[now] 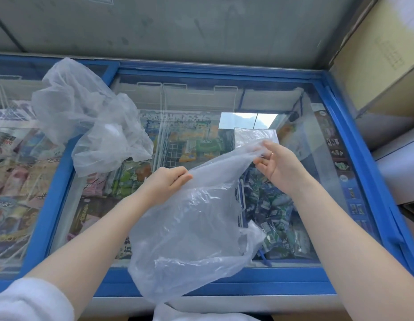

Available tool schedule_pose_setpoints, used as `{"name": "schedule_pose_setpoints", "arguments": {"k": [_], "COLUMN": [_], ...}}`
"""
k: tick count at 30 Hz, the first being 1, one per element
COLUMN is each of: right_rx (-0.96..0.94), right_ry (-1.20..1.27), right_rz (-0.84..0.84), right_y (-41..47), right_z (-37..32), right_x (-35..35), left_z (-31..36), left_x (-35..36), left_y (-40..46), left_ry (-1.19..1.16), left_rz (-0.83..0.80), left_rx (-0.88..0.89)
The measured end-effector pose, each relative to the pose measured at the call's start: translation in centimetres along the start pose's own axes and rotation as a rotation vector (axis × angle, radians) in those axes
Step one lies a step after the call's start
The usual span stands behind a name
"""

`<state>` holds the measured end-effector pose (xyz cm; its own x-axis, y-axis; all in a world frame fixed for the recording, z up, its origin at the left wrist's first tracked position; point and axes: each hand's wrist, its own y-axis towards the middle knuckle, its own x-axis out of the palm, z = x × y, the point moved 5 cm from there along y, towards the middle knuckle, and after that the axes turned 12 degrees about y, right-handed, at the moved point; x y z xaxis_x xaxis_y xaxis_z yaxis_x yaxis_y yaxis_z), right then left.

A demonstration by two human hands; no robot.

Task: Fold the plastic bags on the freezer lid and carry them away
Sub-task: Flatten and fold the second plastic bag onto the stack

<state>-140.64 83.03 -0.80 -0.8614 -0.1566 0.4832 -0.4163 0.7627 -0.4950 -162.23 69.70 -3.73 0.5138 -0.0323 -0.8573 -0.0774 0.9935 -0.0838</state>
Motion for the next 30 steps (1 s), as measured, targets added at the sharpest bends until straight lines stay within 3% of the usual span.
{"name": "schedule_pose_setpoints", "arguments": {"k": [2, 3, 6, 9, 12, 14, 16, 20, 22, 24, 26, 30], "right_rx": [-0.046, -0.082, -0.186, -0.189, -0.139, -0.155, -0.147, -0.084, -0.084, -0.082, -0.035, -0.044], "right_ry": [-0.003, -0.07, -0.265, -0.295, -0.151, 0.027, 0.021, -0.618, -0.819, -0.847, -0.875, -1.364], "right_rz": [-0.135, -0.123, 0.076, 0.265, 0.483, 0.5, 0.384, 0.19, 0.087, -0.089, -0.285, -0.563], "right_y": [-0.2, 0.0, 0.8, 1.6, 2.3, 3.0, 3.8, 3.1, 1.2, -1.3, -3.7, -6.3], "right_z": [-0.1, 0.0, 0.1, 0.4, 0.8, 0.7, 1.0, 4.7, 6.7, 8.1, 9.1, 11.1], "right_x": [0.4, 0.3, -0.5, -1.1, -2.3, -2.5, -1.9, -0.8, -0.3, -0.2, 0.0, 1.5], "left_z": [-0.3, -0.3, -0.7, -1.2, -2.0, -3.0, -3.5, -2.9, -1.2, 0.0, -0.1, -2.2], "left_x": [-0.2, -0.2, 0.3, 0.8, 0.7, 0.4, -0.5, -1.8, -2.4, -2.3, -1.4, 0.9], "left_y": [0.2, 0.3, 0.3, 0.3, 0.2, 0.4, 1.0, 2.2, 1.4, -0.8, -3.6, -7.9], "left_ry": [-0.034, -0.027, 0.016, 0.074, 0.137, 0.179, 0.287, 0.552, 0.451, 0.254, 0.093, -0.092], "left_rz": [0.004, -0.004, -0.058, -0.117, -0.171, -0.16, 0.018, 0.397, 0.51, 0.514, 0.398, 0.211], "left_rx": [-0.018, -0.011, 0.016, 0.01, -0.004, -0.042, -0.022, -0.028, 0.018, 0.087, 0.102, -0.043]}}
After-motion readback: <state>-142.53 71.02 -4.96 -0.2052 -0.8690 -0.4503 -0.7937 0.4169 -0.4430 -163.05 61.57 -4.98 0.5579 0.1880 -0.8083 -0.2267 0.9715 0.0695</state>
